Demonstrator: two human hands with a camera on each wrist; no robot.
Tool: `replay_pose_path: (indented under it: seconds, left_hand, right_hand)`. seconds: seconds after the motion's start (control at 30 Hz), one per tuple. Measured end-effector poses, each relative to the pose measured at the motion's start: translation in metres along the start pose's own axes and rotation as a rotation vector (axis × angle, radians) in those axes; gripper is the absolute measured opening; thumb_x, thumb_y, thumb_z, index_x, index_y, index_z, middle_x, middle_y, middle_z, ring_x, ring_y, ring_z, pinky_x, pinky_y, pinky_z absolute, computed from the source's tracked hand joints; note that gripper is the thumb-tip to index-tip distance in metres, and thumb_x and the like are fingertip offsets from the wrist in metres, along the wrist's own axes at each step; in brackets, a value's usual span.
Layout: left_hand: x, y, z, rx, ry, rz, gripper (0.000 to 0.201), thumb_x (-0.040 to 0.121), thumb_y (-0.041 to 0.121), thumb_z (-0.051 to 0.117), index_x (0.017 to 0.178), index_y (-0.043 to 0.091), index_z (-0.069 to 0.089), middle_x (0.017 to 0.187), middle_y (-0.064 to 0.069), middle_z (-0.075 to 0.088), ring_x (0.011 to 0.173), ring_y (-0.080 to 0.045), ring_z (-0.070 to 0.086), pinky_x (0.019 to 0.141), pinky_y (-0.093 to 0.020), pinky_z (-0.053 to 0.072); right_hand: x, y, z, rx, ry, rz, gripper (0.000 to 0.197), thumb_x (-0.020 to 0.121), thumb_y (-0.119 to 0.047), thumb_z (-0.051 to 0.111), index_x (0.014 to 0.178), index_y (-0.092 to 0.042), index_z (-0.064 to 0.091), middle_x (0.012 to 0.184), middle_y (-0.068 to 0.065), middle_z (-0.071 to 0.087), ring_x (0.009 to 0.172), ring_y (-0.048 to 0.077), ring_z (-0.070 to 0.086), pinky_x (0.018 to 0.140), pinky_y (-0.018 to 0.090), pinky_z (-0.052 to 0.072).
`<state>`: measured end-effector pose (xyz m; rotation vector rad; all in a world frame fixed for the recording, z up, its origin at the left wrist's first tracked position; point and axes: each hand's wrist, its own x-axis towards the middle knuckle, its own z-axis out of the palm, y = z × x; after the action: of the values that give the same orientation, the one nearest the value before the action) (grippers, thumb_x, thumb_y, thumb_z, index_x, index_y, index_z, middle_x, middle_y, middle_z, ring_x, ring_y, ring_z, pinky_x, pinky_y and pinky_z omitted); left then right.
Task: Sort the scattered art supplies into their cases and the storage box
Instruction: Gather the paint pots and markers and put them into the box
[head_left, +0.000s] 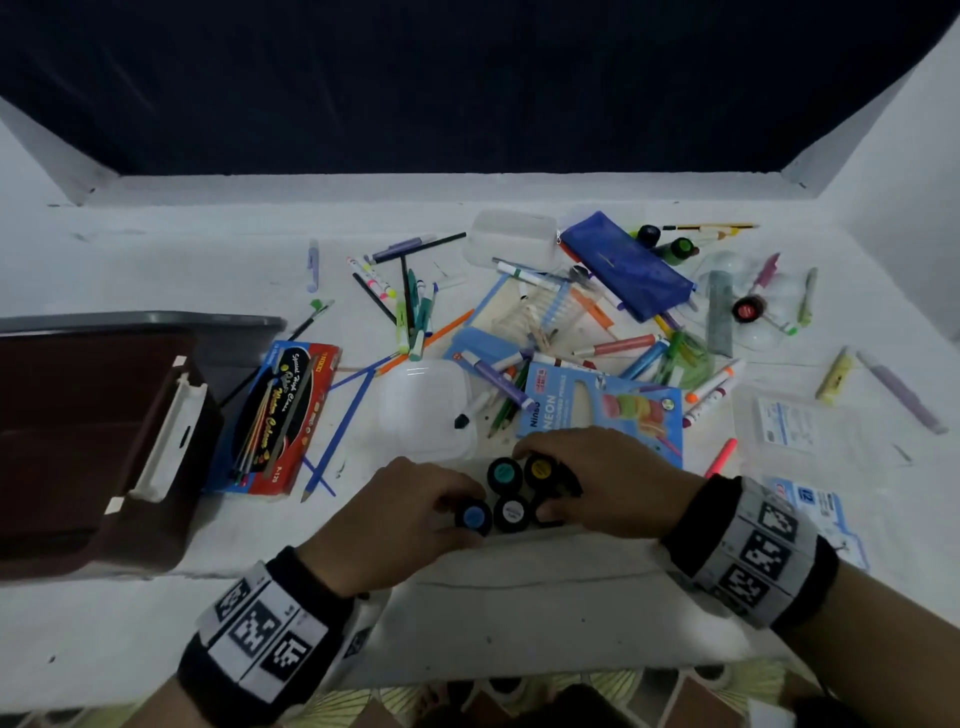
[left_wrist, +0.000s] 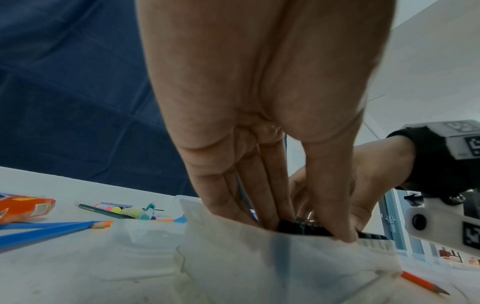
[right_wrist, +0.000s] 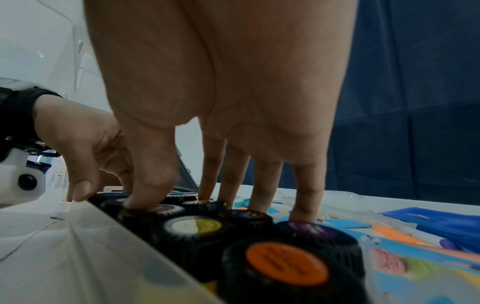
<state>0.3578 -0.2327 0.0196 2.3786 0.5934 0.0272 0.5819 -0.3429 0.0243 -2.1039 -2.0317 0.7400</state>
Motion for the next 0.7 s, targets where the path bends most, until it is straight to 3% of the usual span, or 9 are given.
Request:
replay_pose_path:
  seconds: [0.1, 0.2, 0.33, 0.53, 0.7]
  left_hand:
    - [0.004, -0.003, -0.003, -0.029, -0.01, 0.006, 0.038, 0.082, 0.04, 0.079, 0.118, 0.028, 0.072, 0.109, 0.012, 0.074, 0.096, 0.002, 0.066, 0.087, -0.022, 0.054]
    - [0.009, -0.005, -0.007, -0.152, -0.005, 0.006, 0.025, 0.088, 0.035, 0.075, 0.112, 0.03, 0.072, 0.102, 0.014, 0.073, 0.091, 0.006, 0.067, 0.086, -0.023, 0.056]
    - [0.017, 0.01, -0.013, -0.208, 0.121, 0.05, 0.014, 0.095, 0.035, 0.063, 0.108, 0.034, 0.068, 0.086, 0.017, 0.073, 0.087, 0.004, 0.068, 0.081, -0.02, 0.054]
    - [0.035, 0.064, -0.014, -0.307, 0.272, 0.101, 0.012, 0.094, 0.043, 0.056, 0.101, 0.034, 0.061, 0.074, 0.0, 0.064, 0.074, -0.017, 0.067, 0.074, -0.034, 0.053]
    - [0.065, 0.109, -0.002, -0.3, 0.328, 0.078, 0.019, 0.09, 0.045, 0.054, 0.103, 0.033, 0.061, 0.066, -0.002, 0.062, 0.067, -0.019, 0.065, 0.07, -0.034, 0.051]
  right_hand:
    - [0.0, 0.0, 0.0, 0.003, 0.0, 0.011, 0.054, 0.083, -0.046, 0.071, 0.131, -0.036, 0.047, 0.129, -0.011, 0.058, 0.115, 0.015, 0.055, 0.094, 0.041, 0.048]
    - [-0.002, 0.002, -0.001, 0.039, 0.011, -0.012, 0.054, 0.084, -0.044, 0.071, 0.133, -0.031, 0.051, 0.129, -0.009, 0.058, 0.116, 0.013, 0.054, 0.097, 0.036, 0.046]
    - [-0.014, 0.005, -0.009, 0.165, 0.183, -0.041, 0.042, 0.091, -0.037, 0.067, 0.131, -0.027, 0.057, 0.129, -0.009, 0.059, 0.116, 0.005, 0.054, 0.099, 0.024, 0.045]
    - [-0.043, 0.036, -0.035, 0.217, 0.5, -0.051, 0.015, 0.091, -0.028, 0.069, 0.105, -0.026, 0.065, 0.089, -0.015, 0.065, 0.085, -0.001, 0.06, 0.074, 0.013, 0.045]
    - [-0.067, 0.095, -0.059, 0.197, 0.584, -0.042, 0.009, 0.089, -0.017, 0.068, 0.095, -0.023, 0.065, 0.077, -0.011, 0.063, 0.074, 0.002, 0.059, 0.069, 0.028, 0.05]
